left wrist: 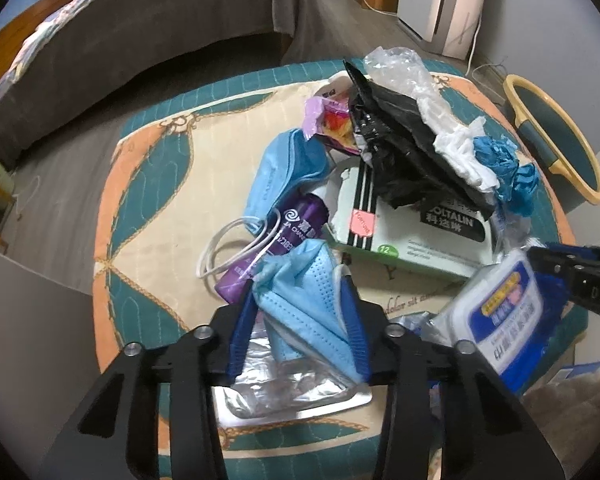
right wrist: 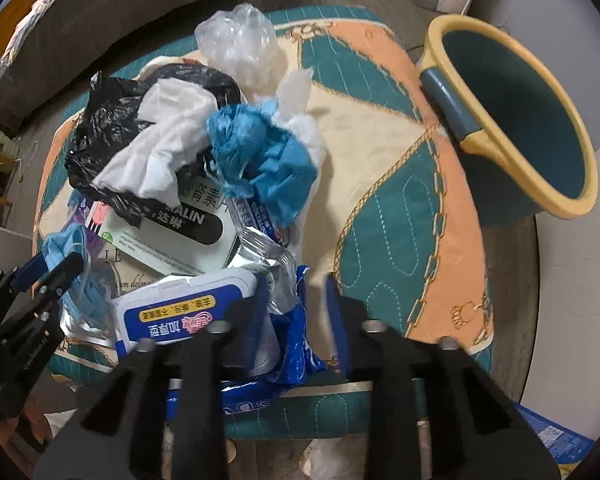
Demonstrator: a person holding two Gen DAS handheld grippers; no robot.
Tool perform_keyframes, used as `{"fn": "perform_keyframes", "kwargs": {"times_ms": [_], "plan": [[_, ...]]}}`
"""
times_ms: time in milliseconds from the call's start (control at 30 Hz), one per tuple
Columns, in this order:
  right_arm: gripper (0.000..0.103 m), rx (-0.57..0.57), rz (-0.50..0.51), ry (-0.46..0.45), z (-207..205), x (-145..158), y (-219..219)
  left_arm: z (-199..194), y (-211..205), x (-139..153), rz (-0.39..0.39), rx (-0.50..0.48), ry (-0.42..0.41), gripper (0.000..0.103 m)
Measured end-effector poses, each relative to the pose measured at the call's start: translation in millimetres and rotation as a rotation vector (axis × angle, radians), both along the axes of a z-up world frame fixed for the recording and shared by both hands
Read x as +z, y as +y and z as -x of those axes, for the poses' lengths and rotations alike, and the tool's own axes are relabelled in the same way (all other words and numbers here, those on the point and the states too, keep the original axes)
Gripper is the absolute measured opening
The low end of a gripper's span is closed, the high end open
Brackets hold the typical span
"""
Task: Collect trash
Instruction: 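Grasp the blue face mask with the left tool while the right grasps the wet-wipe pack, then carry both items to the yellow bin and open both tools to drop them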
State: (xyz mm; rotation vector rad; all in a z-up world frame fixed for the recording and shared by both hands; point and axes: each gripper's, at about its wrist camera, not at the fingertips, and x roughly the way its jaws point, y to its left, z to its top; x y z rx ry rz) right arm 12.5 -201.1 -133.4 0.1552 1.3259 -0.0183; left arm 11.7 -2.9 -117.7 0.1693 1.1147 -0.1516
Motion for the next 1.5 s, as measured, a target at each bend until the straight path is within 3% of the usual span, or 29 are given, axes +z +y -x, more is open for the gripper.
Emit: {"fn": "perform_keyframes", "kwargs": {"times_ms": [167, 367, 567, 867, 1100, 1267, 1500], "plan": [[0.007, 0.012, -0.016, -0.056, 1, 17, 1, 0, 3, 11, 0.003, -0.001, -0.048, 0.028], [0.007, 0.087, 0.018, -0.181, 7, 66, 17, 6, 1, 38, -0.009, -0.01, -0.157, 0.027], [0.007, 0.149, 0.06, -0.329, 13, 118, 20, 7, 4, 77, 0.029, 0.005, -0.281, 0.027], [0.007, 0.065, 0.075, -0.457, 1, 170, -24, 6, -13, 117, 0.041, -0.042, -0.398, 0.027], [0.007, -0.054, 0.038, -0.482, -20, 182, -88, -4, -43, 125, 0.013, -0.107, -0.413, 0.027], [0.007, -0.131, 0.087, -0.512, -27, 188, -136, -13, -70, 128, 0.035, -0.146, -0.402, 0.027], [0.007, -0.23, 0.1, -0.465, -46, 165, -198, -25, -113, 129, 0.051, -0.225, -0.399, 0.027]]}}
